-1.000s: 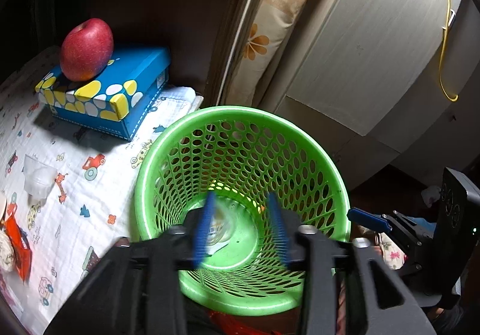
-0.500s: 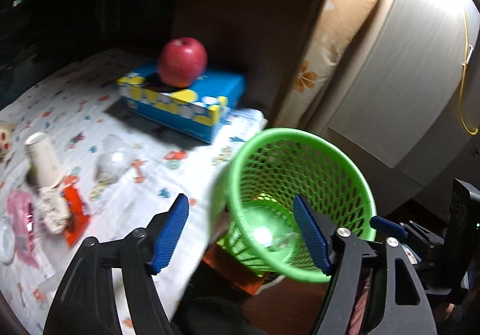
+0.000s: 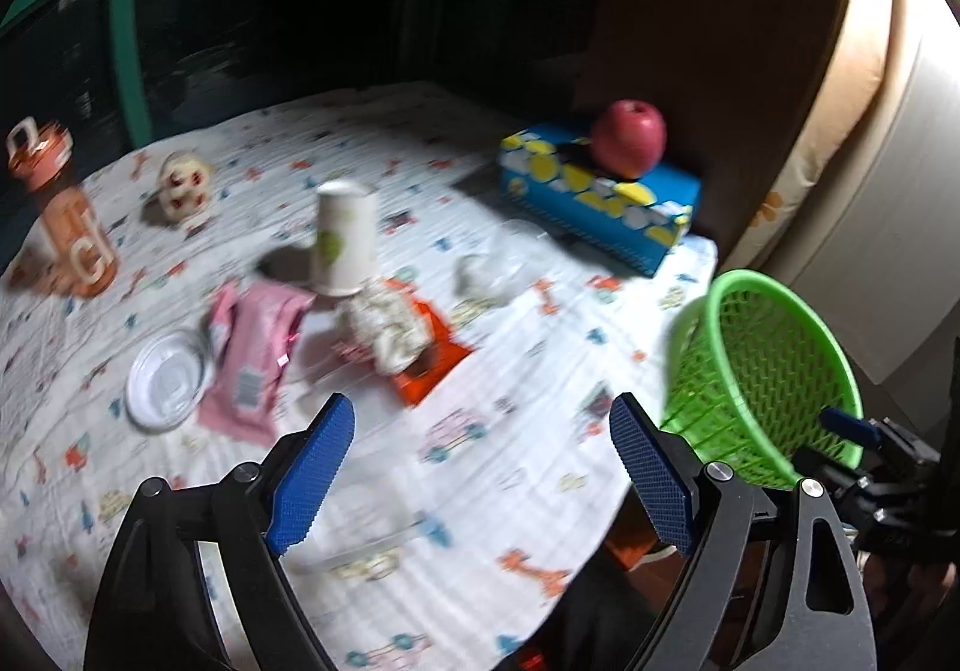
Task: Collect trash
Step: 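Move both grippers back from the basket over the table, then lower the left gripper onto the clear rectangular plastic container and grasp it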
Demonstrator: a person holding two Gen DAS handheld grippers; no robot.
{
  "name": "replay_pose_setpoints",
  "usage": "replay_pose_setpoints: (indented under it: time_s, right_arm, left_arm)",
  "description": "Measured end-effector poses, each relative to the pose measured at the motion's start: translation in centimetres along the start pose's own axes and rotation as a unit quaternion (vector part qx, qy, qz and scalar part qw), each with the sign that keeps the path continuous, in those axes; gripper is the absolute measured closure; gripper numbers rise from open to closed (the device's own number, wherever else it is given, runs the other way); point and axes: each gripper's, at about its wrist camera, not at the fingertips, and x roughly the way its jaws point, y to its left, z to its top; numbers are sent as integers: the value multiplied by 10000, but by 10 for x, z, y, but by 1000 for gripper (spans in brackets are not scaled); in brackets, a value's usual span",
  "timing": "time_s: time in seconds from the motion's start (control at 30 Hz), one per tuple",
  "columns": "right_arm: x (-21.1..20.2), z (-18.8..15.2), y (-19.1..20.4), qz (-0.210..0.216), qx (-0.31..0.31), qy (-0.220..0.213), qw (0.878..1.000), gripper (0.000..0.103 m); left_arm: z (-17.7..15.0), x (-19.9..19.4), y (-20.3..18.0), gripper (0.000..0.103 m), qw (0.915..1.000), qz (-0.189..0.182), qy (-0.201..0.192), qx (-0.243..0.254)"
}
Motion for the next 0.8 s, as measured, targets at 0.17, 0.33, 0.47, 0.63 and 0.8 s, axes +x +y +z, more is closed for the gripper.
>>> replay_pose_setpoints:
  time_s: [0.17,0.33,0.47,0.63,0.8]
  right_arm:
    - [15,3,22,130,-150,113,9997,15]
    - [25,5,40,227,-294,206,9991,15]
    - [29,6,45,258,-322,254,9988,15]
    - [31,5,45,240,-357,314,9986,15]
    - [32,3,44,213,-327,346,9986,15]
  left_arm:
    - [-29,8,34,13,9993,174,292,-166]
    - [-48,28,48,10,9970,301,606,-381]
    - [-54,42,53,9,9955,286,752,-504]
    - [-51,47,52,9,9962,40,866,69]
    - [-47,49,48,9,9861,-328,1155,1148]
